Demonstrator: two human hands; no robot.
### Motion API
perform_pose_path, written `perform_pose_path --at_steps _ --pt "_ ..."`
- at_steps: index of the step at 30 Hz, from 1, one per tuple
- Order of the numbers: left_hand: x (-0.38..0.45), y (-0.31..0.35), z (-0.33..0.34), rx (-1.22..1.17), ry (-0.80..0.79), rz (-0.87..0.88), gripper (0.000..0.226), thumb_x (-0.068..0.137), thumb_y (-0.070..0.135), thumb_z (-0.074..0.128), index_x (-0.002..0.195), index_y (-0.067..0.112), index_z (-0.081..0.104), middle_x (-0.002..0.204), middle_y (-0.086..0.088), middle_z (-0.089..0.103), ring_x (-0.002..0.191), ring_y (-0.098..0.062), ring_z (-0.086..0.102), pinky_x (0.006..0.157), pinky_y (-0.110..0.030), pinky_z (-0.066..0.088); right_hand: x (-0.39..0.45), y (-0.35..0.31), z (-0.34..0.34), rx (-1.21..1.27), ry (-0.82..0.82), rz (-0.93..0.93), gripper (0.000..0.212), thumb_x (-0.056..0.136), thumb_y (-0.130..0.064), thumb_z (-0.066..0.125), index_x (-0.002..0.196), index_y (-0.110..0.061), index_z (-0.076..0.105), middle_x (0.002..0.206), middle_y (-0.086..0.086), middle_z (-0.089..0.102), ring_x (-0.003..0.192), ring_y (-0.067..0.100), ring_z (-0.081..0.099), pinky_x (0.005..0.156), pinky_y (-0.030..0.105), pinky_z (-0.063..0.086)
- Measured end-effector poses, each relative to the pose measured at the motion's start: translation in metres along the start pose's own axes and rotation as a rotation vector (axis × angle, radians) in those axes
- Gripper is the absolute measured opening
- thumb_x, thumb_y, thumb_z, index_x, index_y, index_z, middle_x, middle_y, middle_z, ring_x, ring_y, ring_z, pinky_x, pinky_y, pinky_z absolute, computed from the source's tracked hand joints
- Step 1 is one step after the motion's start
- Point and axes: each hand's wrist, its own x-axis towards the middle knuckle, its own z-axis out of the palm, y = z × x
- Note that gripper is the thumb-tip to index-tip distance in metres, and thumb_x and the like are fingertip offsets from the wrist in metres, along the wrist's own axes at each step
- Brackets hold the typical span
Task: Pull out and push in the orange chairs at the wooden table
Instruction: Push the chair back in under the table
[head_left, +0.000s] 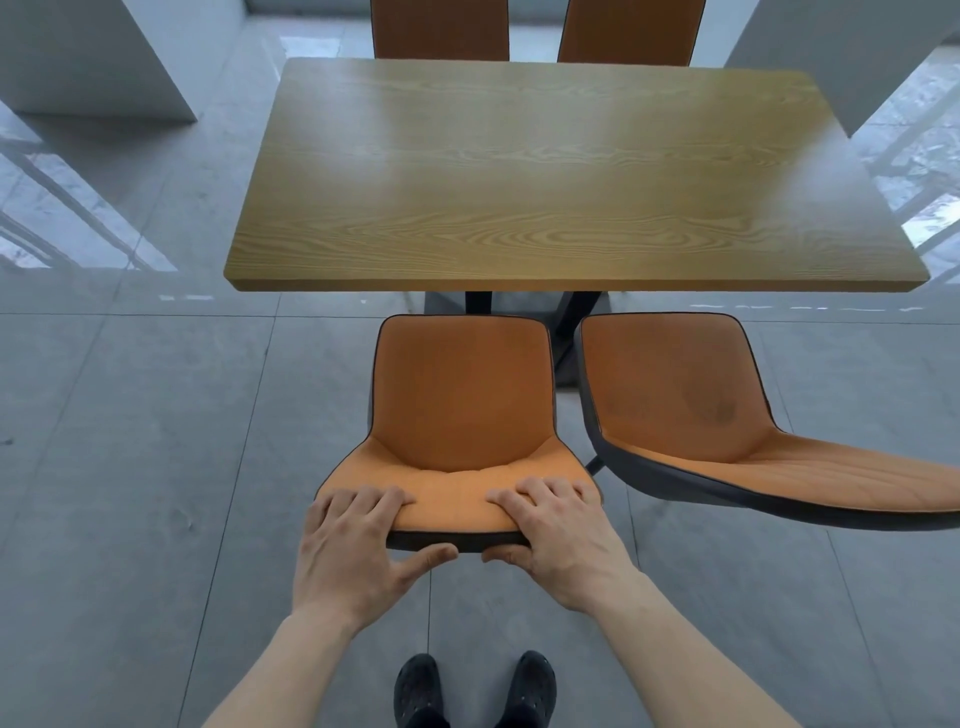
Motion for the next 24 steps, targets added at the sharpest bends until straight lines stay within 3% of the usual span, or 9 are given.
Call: perform_pose_path --at_steps 15,24 --pt "0.001 0.002 -0.003 0.037 -0.05 -0.009 0.094 0.065 0.106 0.022 0.123 0.041 0.059 0.121 0.015 0.062 0.118 -0.016 0.049 0.108 -0.039 0.033 -0.003 -0.003 -0.003 -0.021 -0.011 0.031 0.068 0.092 -0.079 0.041 0.15 -0.044 0.033 0.142 -0.004 0.051 0.131 0.028 0.043 0.114 0.052 0.029" --pt "0.0 -0.001 -0.024 0.047 -0.129 0.048 0.1 0.068 0.104 0.017 0.143 0.043 0.043 0.146 0.017 0.049 0.138 -0.014 0.038 0.122 -0.041 0.024 -0.017 -0.026 -0.014 0.021 -0.004 0.15 0.075 0.097 -0.073 0.043 0.159 -0.034 0.026 0.161 0.002 0.035 0.15 0.027 0.025 0.125 0.052 0.015"
